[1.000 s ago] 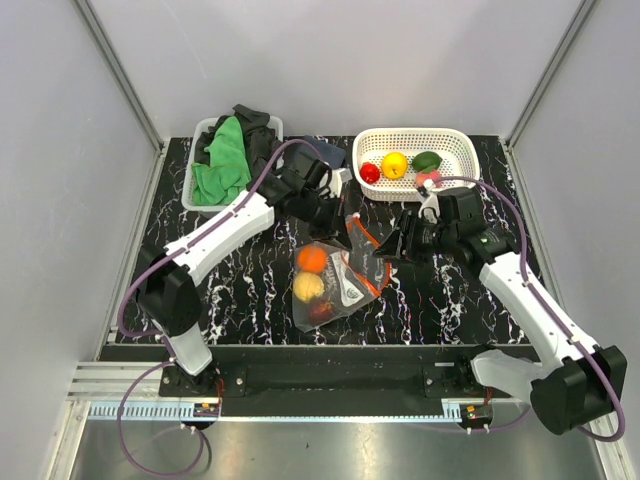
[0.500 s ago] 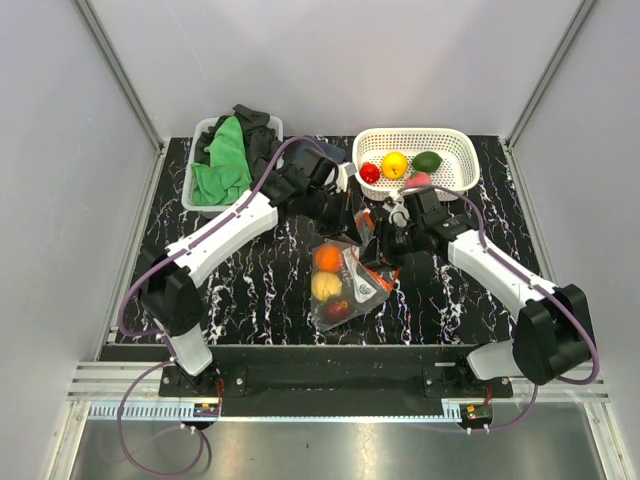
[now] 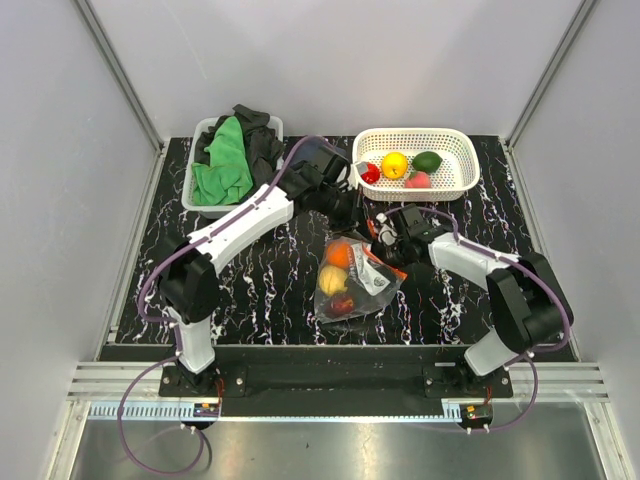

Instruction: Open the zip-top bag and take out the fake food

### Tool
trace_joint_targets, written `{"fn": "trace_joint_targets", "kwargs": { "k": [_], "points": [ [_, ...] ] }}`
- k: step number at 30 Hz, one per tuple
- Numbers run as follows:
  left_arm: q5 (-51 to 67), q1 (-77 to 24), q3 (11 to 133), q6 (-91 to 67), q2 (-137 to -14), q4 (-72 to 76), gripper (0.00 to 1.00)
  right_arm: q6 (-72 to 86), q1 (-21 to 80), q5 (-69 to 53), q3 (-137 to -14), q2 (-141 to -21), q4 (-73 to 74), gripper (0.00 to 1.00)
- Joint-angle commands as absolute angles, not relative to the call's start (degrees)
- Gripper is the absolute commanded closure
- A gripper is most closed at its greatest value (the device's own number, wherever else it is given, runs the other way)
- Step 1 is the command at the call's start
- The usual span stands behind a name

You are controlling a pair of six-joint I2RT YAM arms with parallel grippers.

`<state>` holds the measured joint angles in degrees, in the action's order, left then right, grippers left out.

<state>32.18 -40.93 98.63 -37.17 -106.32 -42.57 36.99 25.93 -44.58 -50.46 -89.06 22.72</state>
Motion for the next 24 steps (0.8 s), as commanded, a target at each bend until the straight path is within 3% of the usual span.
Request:
{"fn": "trace_joint_targets", "kwargs": {
  "k": [1,6,24],
  "points": [
    [35.8,-41.0,101.6,-38.3,-107.2,-38.1,1.00,36.5,26.4,-47.5,-49.7,-91.3,17.9,0.38],
    [36.6,-41.3,101.0,-39.3,-108.0,-36.9,1.00,34.9,26.4,-49.0,-49.8,-94.1,17.5,0.30],
    [35.7,-41.0,92.1,-38.8,-110.7,-31.1,1.00,35.9,28.7,-52.1,-43.4,-100.5,8.2,0.20]
  ]
}}
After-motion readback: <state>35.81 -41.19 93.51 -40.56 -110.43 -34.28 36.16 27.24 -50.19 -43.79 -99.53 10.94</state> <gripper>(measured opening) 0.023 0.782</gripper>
